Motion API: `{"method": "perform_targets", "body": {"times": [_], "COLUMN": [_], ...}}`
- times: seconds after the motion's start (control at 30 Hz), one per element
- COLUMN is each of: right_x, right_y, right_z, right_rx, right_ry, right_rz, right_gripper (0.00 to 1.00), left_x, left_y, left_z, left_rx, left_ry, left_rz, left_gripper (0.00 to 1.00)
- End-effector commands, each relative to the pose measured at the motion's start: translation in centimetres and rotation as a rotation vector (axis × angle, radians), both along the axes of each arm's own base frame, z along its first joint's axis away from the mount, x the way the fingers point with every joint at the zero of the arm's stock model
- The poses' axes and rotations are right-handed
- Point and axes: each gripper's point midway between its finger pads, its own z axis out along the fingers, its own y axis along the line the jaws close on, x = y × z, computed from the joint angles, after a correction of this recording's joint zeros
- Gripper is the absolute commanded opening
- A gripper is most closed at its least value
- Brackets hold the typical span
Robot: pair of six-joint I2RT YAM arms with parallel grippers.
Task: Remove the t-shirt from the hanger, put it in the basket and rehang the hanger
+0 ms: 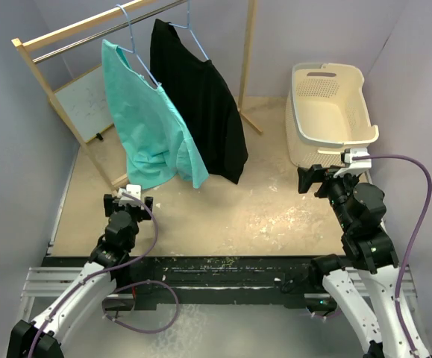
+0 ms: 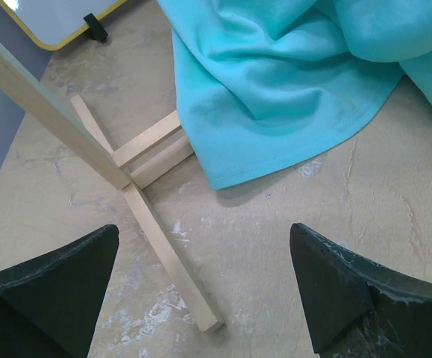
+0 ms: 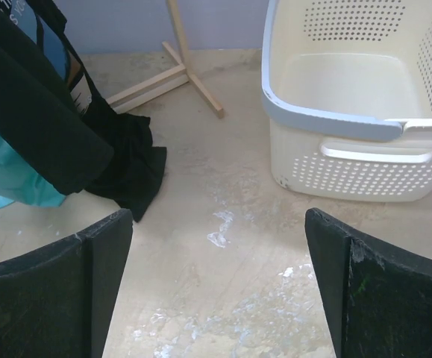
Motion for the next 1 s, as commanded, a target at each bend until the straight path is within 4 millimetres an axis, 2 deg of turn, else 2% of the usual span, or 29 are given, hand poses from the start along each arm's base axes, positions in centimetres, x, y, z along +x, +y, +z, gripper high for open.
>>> {"method": "perform_targets", "body": {"times": [0.0,0.13,0.23,0.3,0.4,0.5,0.53,0.57,0.6,0.67,0.77,0.9,0.97], "right_x": [0.3,1.1,1.8,2.2,2.9,3.7,3.9,4.1,4.3,4.6,4.9,4.1,3.6], "right_y": [0.6,2.3,4.6,6.3,8.5,10.1,10.6,11.3,12.0,13.6,16.4,19.4,19.8], "right_z": [-0.1,-0.6,-1.1,-1.5,-2.9,-4.3,-4.8,-5.2,-5.5,-5.9,-5.9,-5.3,-4.6], "right_rx": [0.022,0.059,0.073,0.071,0.055,0.018,0.004,-0.014,-0.029,-0.052,-0.040,0.030,0.033], "right_ry": [0.006,0.036,0.081,0.125,0.212,0.307,0.343,0.377,0.404,0.444,0.450,0.402,0.379], "right_rz": [0.019,0.081,0.160,0.209,0.249,0.239,0.233,0.235,0.237,0.258,0.326,0.434,0.464], "right_gripper": [0.97,0.86,0.71,0.60,0.44,0.35,0.33,0.30,0.29,0.26,0.24,0.24,0.24], "left_x": [0.2,0.5,0.7,0.8,1.2,1.6,1.6,1.7,1.7,1.7,1.4,0.6,0.3], "left_y": [-0.5,-1.7,-3.0,-4.1,-5.8,-7.4,-7.9,-8.5,-9.0,-10.0,-11.7,-13.4,-13.9], "left_z": [0.7,1.2,1.7,2.4,4.2,6.8,7.6,8.6,9.5,11.5,14.2,17.0,17.9], "left_rx": [-0.018,-0.038,-0.058,-0.080,-0.123,-0.174,-0.193,-0.211,-0.232,-0.274,-0.344,-0.419,-0.440], "left_ry": [0.004,0.046,0.096,0.126,0.162,0.172,0.171,0.173,0.170,0.162,0.152,0.141,0.138], "left_rz": [-0.015,-0.071,-0.135,-0.181,-0.245,-0.310,-0.331,-0.357,-0.378,-0.426,-0.510,-0.605,-0.638], "left_gripper": [0.99,0.99,0.96,0.84,0.60,0.40,0.38,0.42,0.56,0.69,0.84,0.93,0.96]}}
